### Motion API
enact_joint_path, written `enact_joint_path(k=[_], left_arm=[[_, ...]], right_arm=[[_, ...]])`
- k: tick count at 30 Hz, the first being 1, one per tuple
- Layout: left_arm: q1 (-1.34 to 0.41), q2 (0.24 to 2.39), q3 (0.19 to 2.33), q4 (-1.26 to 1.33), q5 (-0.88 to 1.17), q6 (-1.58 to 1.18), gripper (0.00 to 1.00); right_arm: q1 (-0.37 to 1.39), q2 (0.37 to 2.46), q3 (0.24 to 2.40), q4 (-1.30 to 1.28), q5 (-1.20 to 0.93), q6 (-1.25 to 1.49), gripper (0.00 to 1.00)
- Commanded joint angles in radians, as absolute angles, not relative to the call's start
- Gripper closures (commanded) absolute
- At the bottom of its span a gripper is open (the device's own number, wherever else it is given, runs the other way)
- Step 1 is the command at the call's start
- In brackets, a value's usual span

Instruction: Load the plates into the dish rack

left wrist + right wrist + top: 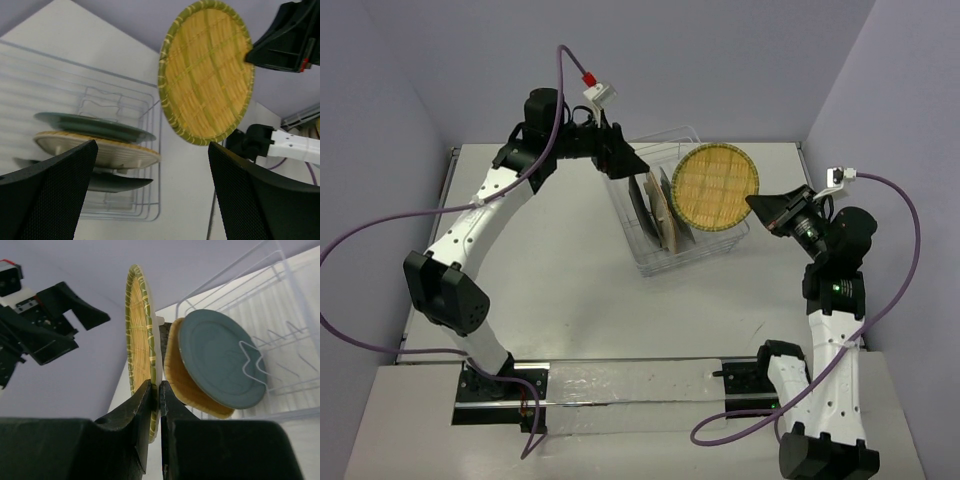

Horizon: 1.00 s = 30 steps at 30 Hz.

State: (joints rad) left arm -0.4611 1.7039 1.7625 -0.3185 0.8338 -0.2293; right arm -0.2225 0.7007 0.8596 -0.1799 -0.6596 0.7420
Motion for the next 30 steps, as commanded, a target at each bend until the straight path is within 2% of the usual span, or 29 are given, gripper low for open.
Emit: enact_joint_path(k=[1, 6, 9, 18, 19, 20, 22, 27, 29, 30], left_arm=[[-0.495, 1.735, 1.763, -0.183, 0.989, -0.296, 0.01], [-0.549, 1.752, 1.774, -0.158, 0.971, -0.301, 0.01], [-0.575, 1.781, 1.808, -0.184, 0.947, -0.294, 0.10], [-0.586, 1.818, 1.836, -0.153, 1.006, -0.345, 0.66], [-0.586, 1.817, 1.836, -0.152, 0.996, -0.350, 0.79], [-0.586, 1.816, 1.838, -0.153, 0.986, -0.355, 0.88], [-0.586, 1.816, 1.840, -0.157, 0.965, -0.366, 0.99], [-0.586, 1.772, 1.804, -0.124, 0.891, -0.404, 1.00], [-0.586, 1.727, 1.771, -0.094, 0.851, -0.416, 1.00], [-0.586, 1.708, 1.752, -0.084, 0.807, -0.424, 1.00]], right_arm=[[-0.202, 0.709, 0.859, 0.090, -0.762, 0.835, 1.00], [-0.186, 0.727, 0.822, 0.214, -0.790, 0.898, 1.00], [-0.184, 0.748, 0.804, 0.282, -0.818, 0.939, 1.00], [-0.179, 0.786, 0.770, 0.339, -0.825, 0.964, 1.00], [-0.177, 0.793, 0.772, 0.335, -0.824, 0.955, 1.00], [-0.174, 0.798, 0.775, 0.329, -0.824, 0.944, 1.00], [-0.164, 0.810, 0.782, 0.309, -0.821, 0.915, 1.00], [-0.124, 0.851, 0.832, 0.220, -0.806, 0.814, 1.00], [-0.115, 0.873, 0.845, 0.198, -0.803, 0.787, 0.94], [-0.114, 0.881, 0.847, 0.197, -0.800, 0.784, 0.87]])
